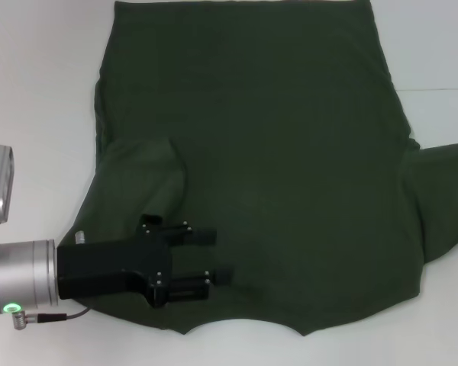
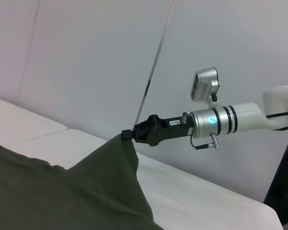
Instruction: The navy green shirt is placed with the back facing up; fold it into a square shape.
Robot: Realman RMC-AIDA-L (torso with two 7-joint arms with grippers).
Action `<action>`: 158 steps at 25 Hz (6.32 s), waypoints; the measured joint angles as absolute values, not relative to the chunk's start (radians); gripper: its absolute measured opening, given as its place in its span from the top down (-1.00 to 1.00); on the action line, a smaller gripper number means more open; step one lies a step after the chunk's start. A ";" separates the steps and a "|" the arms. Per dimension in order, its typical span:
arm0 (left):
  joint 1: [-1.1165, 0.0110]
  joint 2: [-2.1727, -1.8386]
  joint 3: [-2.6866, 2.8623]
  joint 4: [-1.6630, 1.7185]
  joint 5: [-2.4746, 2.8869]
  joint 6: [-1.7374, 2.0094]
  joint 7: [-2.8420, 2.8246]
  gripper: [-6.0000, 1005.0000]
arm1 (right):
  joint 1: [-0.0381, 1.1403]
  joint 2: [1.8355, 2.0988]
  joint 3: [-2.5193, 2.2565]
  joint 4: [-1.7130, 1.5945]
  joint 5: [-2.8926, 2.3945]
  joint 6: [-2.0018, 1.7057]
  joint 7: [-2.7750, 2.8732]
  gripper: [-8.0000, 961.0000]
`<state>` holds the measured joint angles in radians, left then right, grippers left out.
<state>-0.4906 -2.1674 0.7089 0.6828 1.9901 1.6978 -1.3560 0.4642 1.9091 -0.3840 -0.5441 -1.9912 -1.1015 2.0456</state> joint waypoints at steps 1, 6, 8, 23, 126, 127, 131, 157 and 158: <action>-0.491 -2.167 0.709 0.682 1.988 1.697 -1.356 -0.40 | 0.469 1.908 -0.384 -0.544 -1.991 -1.098 2.040 0.88; -0.491 -2.167 0.709 0.681 1.983 1.697 -1.358 -0.40 | 0.497 1.900 -0.390 -0.545 -1.994 -1.075 2.028 0.87; -0.491 -2.168 0.709 0.681 1.983 1.696 -1.364 -0.40 | 0.506 1.896 -0.391 -0.545 -1.994 -1.068 2.022 0.86; -0.495 -2.168 0.709 0.673 1.981 1.689 -1.368 -0.40 | 0.517 1.892 -0.410 -0.537 -1.997 -1.097 2.019 0.82; -0.382 -2.131 0.248 0.760 2.361 1.492 -1.848 -0.77 | 0.594 2.074 -0.545 -0.457 -1.831 -1.408 1.793 -0.88; -0.382 -2.132 0.254 0.759 2.361 1.489 -1.849 -0.77 | 0.594 2.074 -0.545 -0.458 -1.831 -1.408 1.793 -0.87; -0.384 -2.135 0.265 0.754 2.362 1.488 -1.851 -0.77 | 0.594 2.074 -0.545 -0.458 -1.831 -1.408 1.793 -0.87; -0.404 -2.132 0.288 0.756 2.361 1.468 -1.854 -0.05 | 0.580 2.071 -0.545 -0.459 -1.822 -1.400 1.798 -0.86; -0.405 -2.132 0.288 0.755 2.361 1.468 -1.854 -0.01 | 0.578 2.068 -0.545 -0.460 -1.823 -1.400 1.803 -0.86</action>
